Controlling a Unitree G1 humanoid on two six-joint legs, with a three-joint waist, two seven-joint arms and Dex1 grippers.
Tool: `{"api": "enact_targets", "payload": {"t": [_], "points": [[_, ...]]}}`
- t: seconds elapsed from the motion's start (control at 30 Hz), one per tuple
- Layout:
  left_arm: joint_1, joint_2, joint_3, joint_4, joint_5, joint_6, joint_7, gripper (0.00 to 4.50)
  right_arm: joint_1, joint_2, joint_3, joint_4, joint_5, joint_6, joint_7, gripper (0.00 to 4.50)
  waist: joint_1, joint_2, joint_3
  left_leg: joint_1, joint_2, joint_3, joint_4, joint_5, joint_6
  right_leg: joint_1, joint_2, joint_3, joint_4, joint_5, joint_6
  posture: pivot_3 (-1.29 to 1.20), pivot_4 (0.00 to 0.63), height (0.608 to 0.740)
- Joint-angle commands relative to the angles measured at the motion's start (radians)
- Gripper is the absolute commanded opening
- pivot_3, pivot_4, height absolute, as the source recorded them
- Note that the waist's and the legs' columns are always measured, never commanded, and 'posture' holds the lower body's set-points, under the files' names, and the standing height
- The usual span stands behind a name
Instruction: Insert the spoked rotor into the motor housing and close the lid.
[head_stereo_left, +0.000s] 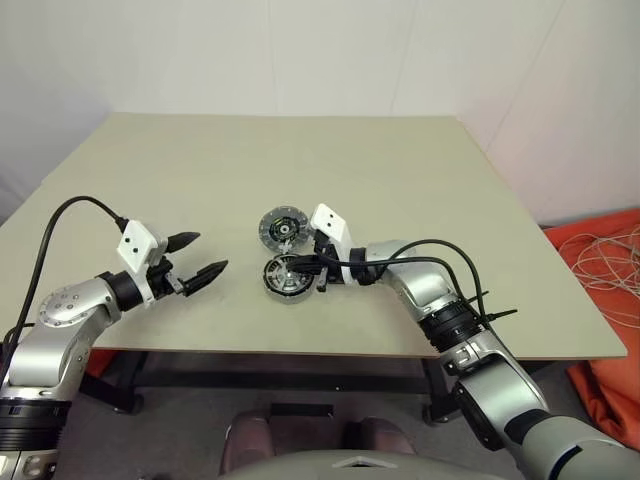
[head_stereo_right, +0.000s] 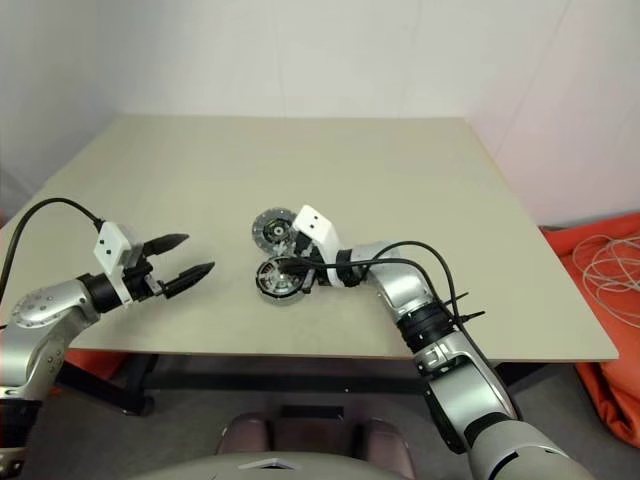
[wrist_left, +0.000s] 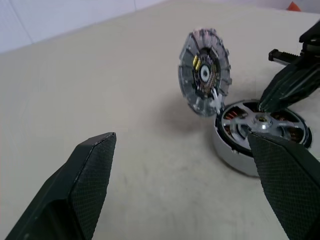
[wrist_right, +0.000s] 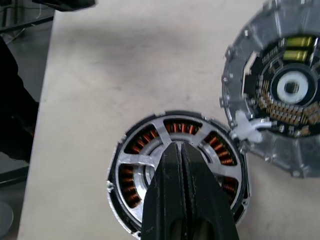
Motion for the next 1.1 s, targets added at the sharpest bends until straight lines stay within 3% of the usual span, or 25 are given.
{"api": "enact_targets", "payload": {"t": [0.03,0.3,0.6,1.0,1.1], "points": [[-0.017,-0.002,0.037,-0.062,-0.006,0.023,0.017,4.5,-0.03,0.004,0.026,0.065,-0.05,-0.053,0.008,0.05,0.0,0.0,0.0,0.0,0.0,0.0,0.0,0.0,0.0,0.0,0.0,0.0,0.0,0.0,0.0,0.0,0.0,0.74],[-0.009,-0.016,0.059,-0.069,-0.016,0.05,0.018,4.5,-0.042,0.017,0.023,0.143,-0.085,-0.091,-0.003,0.05,-0.003,0.0,0.0,0.005,0.0,0.001,0.0,0.0,0.0,0.004,0.0,0.001,0.0,0.0,0.0,0.0,0.0,0.74],[-0.009,-0.035,0.064,-0.047,-0.033,0.086,-0.012,4.5,-0.056,-0.005,-0.062,0.058,-0.019,-0.066,0.035,0.05,-0.001,0.0,0.0,0.005,0.0,0.0,0.001,0.0,0.0,0.003,0.0,0.001,0.0,0.0,0.0,0.0,0.0,0.74],[0.013,-0.045,0.092,0.014,-0.046,0.061,-0.089,4.5,-0.043,-0.118,-0.138,-0.127,0.087,0.147,0.122,0.05,0.001,0.0,0.0,-0.001,0.0,0.001,-0.002,0.0,0.0,-0.002,0.0,0.001,0.0,0.003,-0.006,0.0,0.0,0.74],[0.015,-0.051,0.1,0.031,-0.045,0.057,-0.104,4.5,-0.043,-0.168,-0.1,-0.155,0.05,0.103,0.161,0.93,0.003,0.0,0.0,0.0,0.0,0.001,-0.002,0.0,0.0,-0.002,0.0,0.001,0.0,0.0,-0.001,0.0,0.0,0.74]]}}
